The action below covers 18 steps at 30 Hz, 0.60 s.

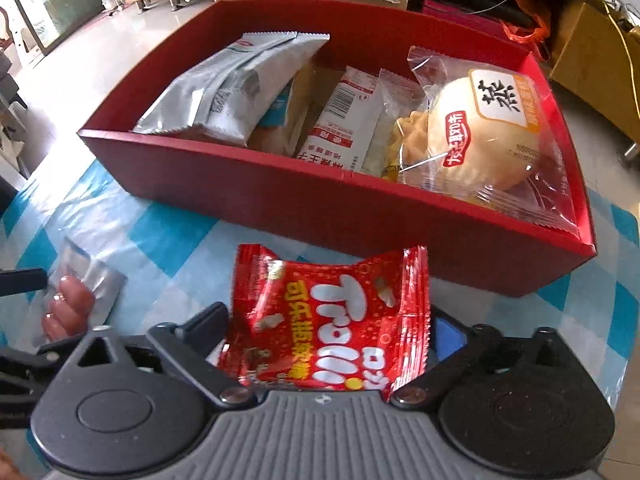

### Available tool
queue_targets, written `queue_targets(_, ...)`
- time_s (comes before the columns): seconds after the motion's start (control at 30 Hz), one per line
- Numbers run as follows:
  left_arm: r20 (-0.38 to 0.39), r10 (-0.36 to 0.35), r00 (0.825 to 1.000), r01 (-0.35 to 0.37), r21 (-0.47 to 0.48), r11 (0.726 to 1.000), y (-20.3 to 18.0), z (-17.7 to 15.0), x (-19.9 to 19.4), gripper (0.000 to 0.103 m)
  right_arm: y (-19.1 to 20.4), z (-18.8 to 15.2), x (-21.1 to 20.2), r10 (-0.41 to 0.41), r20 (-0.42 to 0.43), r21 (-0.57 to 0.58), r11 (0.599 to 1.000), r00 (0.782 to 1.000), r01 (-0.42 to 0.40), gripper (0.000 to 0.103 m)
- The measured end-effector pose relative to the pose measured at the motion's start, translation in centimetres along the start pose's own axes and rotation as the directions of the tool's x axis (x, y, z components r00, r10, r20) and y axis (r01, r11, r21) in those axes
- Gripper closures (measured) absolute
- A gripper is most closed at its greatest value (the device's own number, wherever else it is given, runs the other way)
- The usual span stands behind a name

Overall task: Organize snacks
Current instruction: 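Grasp the sausage vacuum pack with the left gripper while the right gripper grasps the red Trolli bag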

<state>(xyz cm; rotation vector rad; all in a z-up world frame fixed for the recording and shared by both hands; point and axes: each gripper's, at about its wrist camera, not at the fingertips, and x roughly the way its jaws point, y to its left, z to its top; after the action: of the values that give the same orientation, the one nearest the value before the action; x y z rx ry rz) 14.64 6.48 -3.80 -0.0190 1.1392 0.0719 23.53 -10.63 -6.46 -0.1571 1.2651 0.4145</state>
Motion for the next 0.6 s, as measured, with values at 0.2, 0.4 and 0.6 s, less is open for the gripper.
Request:
queue_targets(0.2, -0.003, -0.027, 1.000, 0.027, -0.014, 1.000, -0.1, 0.1, -0.4, 0.028, -1.4, -0.5, -2.4, 0.040, 0.032, 0.082, 0.996, 0.999, -0.042, 0.046)
queue_targets(0.4, -0.018, -0.058, 0.998, 0.058, -0.045, 0.997, 0.3, -0.2, -0.7, 0.028, -1.9, -1.3, -2.6, 0.075, 0.011, 0.139, 0.987, 0.997, -0.076, 0.047)
queue_targets(0.6, -0.015, -0.058, 0.998, 0.058, -0.025, 0.998, 0.2, -0.2, -0.7, 0.027, -0.3, -4.7, -4.2, 0.131, -0.071, 0.160, 0.980, 0.989, -0.118, 0.046)
